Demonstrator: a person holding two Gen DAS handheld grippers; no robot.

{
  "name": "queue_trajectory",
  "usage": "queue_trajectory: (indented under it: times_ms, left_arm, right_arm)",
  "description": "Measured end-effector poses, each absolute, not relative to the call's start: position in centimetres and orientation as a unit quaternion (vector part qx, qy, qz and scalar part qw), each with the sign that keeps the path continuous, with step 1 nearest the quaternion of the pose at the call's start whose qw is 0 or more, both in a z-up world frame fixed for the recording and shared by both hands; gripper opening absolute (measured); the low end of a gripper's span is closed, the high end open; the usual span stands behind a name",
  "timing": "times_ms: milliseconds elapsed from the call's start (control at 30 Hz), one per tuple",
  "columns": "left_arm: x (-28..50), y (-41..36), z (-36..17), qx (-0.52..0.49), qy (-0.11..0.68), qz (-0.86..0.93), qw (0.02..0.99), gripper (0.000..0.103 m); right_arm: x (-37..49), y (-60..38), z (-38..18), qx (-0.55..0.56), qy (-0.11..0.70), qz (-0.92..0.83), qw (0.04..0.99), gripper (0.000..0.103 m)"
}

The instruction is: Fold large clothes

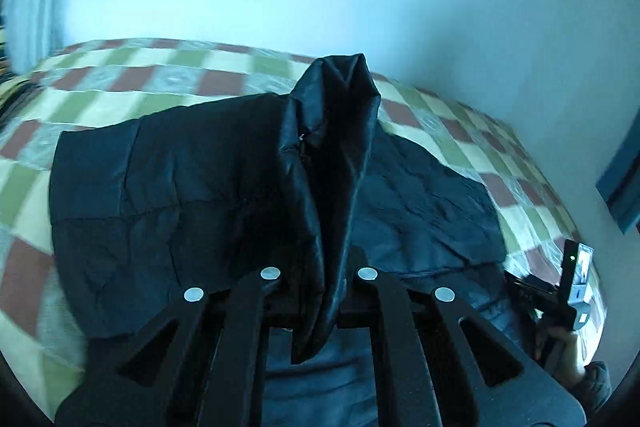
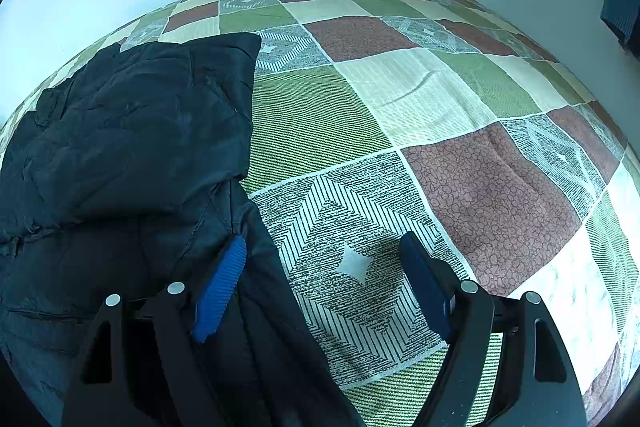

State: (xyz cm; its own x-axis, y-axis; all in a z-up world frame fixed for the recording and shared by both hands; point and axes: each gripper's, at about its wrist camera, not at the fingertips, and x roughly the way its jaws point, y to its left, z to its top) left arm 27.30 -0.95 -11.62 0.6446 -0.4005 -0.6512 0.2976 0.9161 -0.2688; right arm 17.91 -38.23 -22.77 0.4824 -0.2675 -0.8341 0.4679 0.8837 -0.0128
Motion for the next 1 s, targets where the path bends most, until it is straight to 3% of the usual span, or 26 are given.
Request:
queue_trajectory:
  times_ms: [433, 1000]
  left_arm:
    - [30.4, -12.7, -14.9, -0.038, 0.423, -0.261, 0.867, 0.007]
    - [31.0, -18.6, -18.9, -0.011, 0.461, -0.268, 0.846, 0.007]
  right_arm:
    - [18.0, -38.2, -22.8, 0.11, 0.46, -0.215, 0.855, 0.078]
    - [17.8, -38.2, -22.9, 0.111, 0.459, -0.216, 0.855, 0.078]
